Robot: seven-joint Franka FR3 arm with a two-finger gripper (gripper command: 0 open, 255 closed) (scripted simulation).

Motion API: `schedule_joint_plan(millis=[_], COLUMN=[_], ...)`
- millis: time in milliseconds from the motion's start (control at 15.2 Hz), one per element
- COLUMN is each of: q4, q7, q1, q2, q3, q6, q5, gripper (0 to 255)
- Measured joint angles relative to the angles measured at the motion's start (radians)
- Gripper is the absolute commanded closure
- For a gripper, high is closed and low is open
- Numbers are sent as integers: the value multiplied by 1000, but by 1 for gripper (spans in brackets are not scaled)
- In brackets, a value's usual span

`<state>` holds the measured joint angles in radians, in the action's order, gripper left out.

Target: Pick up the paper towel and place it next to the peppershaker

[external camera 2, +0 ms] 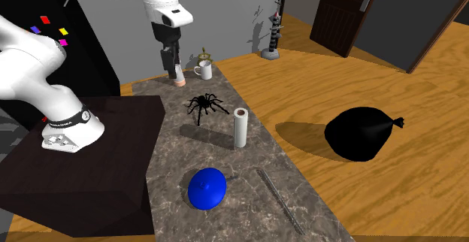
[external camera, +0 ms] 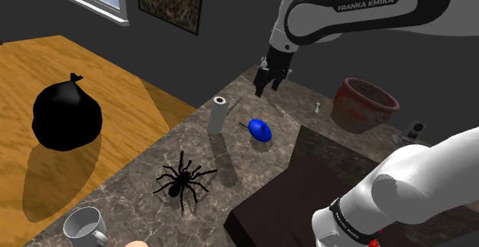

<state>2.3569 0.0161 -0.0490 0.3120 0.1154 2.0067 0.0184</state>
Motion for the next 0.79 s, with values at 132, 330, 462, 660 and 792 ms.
schedule_joint_plan(millis=[132,330,462,660,792], q4=[-27,-69,-108,-167,-208], q7=[-12,-36,-45,-68,-84], q1=[-4,-7,-11,-13,-10], q2=[-73,-183,-259,-367,-438], q3=[5,13,13,13,12], q6=[53,133,177,238,274], q5=[-11,-30,-46,-72,-90], gripper=[0,0,0,0,0])
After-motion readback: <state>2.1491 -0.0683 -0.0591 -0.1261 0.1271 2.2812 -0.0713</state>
